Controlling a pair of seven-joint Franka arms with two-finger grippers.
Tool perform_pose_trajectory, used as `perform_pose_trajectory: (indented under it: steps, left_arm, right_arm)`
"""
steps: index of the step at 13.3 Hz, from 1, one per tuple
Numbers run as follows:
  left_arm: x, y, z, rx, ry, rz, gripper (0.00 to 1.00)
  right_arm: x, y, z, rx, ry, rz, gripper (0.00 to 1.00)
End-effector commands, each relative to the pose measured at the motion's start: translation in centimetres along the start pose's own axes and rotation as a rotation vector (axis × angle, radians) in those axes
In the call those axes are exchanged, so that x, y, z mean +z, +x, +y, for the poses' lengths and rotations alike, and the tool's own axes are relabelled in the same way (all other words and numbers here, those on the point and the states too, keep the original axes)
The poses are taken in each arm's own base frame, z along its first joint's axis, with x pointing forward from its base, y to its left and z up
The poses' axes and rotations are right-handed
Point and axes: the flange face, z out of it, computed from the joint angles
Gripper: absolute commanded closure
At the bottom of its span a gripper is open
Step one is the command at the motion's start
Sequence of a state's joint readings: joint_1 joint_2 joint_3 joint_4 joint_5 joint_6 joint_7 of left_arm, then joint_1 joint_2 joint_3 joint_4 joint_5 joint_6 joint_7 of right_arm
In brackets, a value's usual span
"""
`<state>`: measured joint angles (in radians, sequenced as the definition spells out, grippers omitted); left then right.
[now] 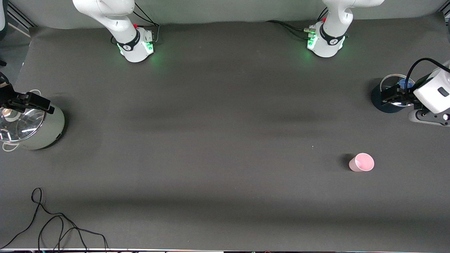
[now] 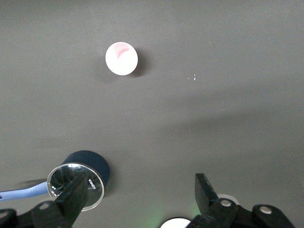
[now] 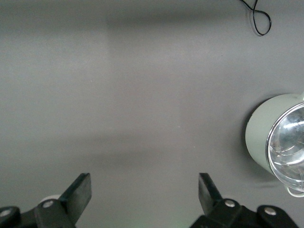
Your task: Transfer pink cup from left to right arm
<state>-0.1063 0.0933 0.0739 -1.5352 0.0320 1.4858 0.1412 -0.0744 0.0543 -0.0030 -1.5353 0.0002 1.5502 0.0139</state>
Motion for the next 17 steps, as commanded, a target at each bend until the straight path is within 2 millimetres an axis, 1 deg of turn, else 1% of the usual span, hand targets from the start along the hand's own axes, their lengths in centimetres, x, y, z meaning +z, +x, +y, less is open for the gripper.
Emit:
perform_pose_trajectory:
  steps: [1,11,17]
  left_arm:
    - [-0.56,0.18,0.23,0.012,-0.005,0.007,0.00]
    - [-0.52,0.10,-0.11,0.008,-0.007,0.004,0.00]
    - [-0.54,0.12,-0.20,0.034,-0.006,0.007,0.00]
  right_arm:
    - [-0.52,0.07,-0.22,0.006,-0.014,0.003,0.00]
    - [-0.43,0.11,-0.23,0.006,-0.014,0.001,0.00]
    - [-0.27,0.16,-0.05,0.007,-0.014,-0.002,0.00]
